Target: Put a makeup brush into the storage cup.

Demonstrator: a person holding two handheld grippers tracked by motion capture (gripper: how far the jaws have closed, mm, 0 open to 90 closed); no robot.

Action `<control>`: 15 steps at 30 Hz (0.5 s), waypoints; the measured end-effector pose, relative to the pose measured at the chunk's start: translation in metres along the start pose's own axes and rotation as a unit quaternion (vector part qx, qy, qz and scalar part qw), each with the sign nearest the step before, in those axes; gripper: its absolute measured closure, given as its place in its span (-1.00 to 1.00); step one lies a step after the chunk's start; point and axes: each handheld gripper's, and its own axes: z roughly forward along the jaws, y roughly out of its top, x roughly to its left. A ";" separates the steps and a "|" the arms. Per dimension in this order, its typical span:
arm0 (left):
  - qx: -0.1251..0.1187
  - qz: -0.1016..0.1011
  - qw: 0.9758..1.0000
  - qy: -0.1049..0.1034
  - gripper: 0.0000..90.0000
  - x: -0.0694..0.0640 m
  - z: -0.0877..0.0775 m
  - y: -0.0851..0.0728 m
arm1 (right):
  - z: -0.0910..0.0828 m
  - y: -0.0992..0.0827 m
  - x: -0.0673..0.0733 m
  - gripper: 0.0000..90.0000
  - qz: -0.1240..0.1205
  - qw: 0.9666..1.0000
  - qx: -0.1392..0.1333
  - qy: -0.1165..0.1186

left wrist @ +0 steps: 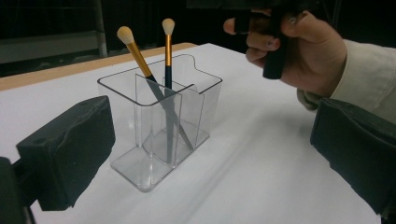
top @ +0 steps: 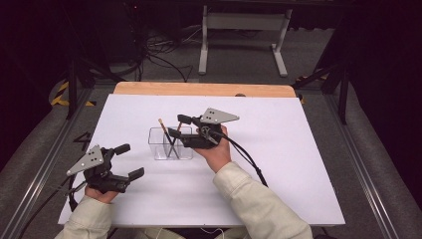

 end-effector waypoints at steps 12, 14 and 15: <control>0.003 -0.002 1.000 0.001 -0.99 -0.001 0.003 0.001 | -0.064 0.021 -0.001 -0.90 -0.021 0.999 0.002 -0.039; 0.001 0.000 1.000 0.001 -0.99 0.000 0.004 0.001 | -0.075 0.023 -0.002 -0.92 -0.025 0.999 0.002 -0.046; 0.000 -0.001 1.000 -0.001 -0.99 0.000 0.004 0.001 | -0.079 0.024 -0.002 -0.94 -0.026 0.998 0.005 -0.049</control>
